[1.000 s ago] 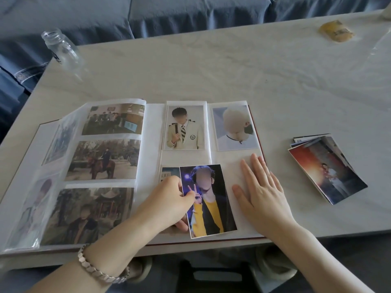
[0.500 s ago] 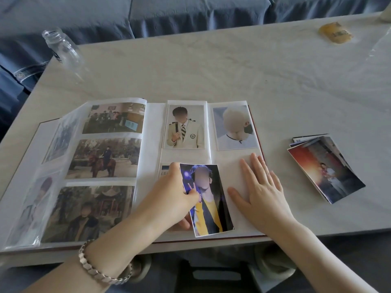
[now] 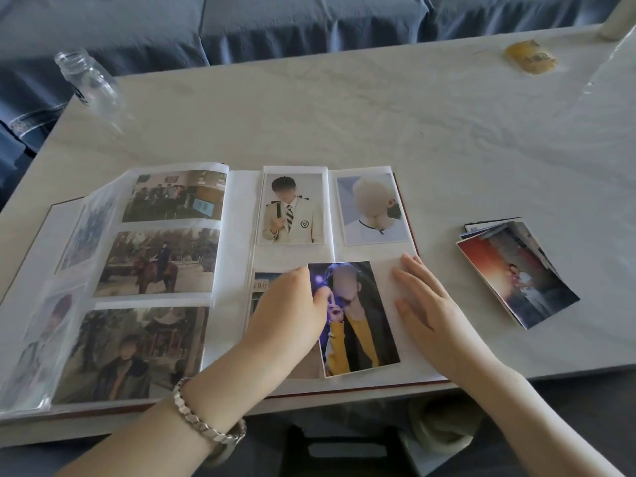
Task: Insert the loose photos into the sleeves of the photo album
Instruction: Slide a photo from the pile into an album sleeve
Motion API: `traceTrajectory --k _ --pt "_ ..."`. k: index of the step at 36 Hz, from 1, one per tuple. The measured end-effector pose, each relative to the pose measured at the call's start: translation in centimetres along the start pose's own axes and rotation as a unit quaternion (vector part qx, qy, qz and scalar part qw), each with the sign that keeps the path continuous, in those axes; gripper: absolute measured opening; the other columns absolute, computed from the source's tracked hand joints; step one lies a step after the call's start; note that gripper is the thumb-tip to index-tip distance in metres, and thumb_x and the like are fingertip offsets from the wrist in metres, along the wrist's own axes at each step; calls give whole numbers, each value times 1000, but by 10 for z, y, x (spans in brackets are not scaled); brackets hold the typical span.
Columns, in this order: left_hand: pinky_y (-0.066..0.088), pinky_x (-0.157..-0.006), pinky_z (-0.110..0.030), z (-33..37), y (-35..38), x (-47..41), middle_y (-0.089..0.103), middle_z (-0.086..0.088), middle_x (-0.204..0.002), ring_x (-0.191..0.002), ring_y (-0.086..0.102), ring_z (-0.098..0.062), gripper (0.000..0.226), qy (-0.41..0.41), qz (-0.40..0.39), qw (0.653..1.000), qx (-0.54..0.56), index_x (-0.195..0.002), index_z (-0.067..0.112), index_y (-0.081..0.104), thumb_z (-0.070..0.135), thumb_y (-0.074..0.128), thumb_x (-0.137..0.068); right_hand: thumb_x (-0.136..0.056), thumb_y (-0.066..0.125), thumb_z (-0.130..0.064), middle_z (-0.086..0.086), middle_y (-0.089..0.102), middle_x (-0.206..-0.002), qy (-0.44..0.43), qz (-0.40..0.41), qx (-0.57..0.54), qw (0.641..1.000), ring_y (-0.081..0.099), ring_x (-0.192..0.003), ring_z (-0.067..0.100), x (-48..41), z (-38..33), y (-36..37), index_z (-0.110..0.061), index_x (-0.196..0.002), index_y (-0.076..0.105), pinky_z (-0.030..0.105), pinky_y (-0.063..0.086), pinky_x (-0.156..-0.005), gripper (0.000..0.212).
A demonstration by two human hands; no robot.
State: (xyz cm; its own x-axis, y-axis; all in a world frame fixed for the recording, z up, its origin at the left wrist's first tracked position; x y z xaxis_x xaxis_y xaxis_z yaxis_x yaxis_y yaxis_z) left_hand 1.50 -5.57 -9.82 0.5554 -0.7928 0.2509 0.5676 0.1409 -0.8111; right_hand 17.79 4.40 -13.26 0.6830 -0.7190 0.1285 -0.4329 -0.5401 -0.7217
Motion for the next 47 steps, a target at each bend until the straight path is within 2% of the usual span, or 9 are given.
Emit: traceTrajectory --k 4,8,11,19,28,35,38,42,47 --pt "42 -61 -12 -5 -2 -5 55 0 -86 -89 60 -14 18 1 -6 1000 -3 -104 11 54 25 45 -97 -97 43 -14 -26 16 -141 -1 14 -20 1000 13 -128 -10 3 8 -3 -21 -136 45 -10 11 -90 40" --pt "52 -72 -20 0 -1 -5 63 1 -93 -84 63 -14 49 -8 -19 998 67 -138 17 39 20 56 -92 -97 42 -12 -28 17 -140 1 25 -32 999 21 -124 -10 3 14 -3 -21 -135 46 0 22 -95 40" --pt "55 -77 -27 11 3 -9 63 3 -84 -73 62 -10 42 24 -25 997 64 -132 14 48 18 58 -92 -97 43 -12 -26 20 -140 -5 39 -46 998 22 -123 -11 2 13 -3 -21 -134 47 -7 20 -90 39" --pt "55 -82 -37 34 18 -16 68 -8 -92 -84 67 -22 29 29 -65 996 47 -121 8 55 14 56 -93 -96 45 -11 -23 28 -139 -11 58 -76 995 28 -127 -6 1 16 -1 -22 -134 47 -4 24 -91 40" --pt "56 -79 -32 29 15 -16 68 0 -92 -81 66 -15 60 -12 -99 990 98 -131 24 41 18 72 -81 -94 47 -5 -16 37 -138 -11 69 -122 990 34 -128 0 0 20 -3 -21 -132 47 -4 28 -92 41" --pt "53 -64 -21 25 12 -18 69 -1 -85 -76 64 -11 51 -39 -149 970 191 -123 27 47 5 68 -82 -90 56 -9 -4 52 -123 55 125 -193 972 51 -115 13 1 18 -13 -21 -126 50 28 45 -95 38" --pt "43 -49 -15 21 8 -18 68 -2 -81 -68 60 -11 47 -56 -160 953 252 -118 28 50 -1 63 -84 -87 59 -14 -5 60 -99 83 127 -230 961 59 -92 12 0 14 -22 -23 -121 49 18 51 -75 36" --pt "48 -54 -17 17 7 -16 70 2 -77 -75 63 -11 40 -53 -169 941 287 -108 34 51 0 59 -88 -87 57 -17 -2 65 -81 94 73 -271 955 63 -70 -5 -6 3 -33 -20 -119 50 6 47 -58 33" --pt "53 -64 -17 11 5 -11 70 8 -81 -78 65 -6 30 -30 -172 952 250 -99 32 62 4 56 -91 -83 58 -29 -7 69 -93 125 28 -320 939 65 -82 -2 -8 -8 -35 -19 -122 55 9 51 -70 41"
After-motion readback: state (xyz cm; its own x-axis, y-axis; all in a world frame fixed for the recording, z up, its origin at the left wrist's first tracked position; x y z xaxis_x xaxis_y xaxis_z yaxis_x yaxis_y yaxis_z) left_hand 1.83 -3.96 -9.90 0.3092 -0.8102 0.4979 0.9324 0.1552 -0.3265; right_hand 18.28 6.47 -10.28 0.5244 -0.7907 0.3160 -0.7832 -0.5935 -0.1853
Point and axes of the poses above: each hand's wrist, its own x-axis away from the middle knuckle, its own y-axis out of the palm, z = x × y, the point moved 2 cm from there along -x, towards the middle knuckle
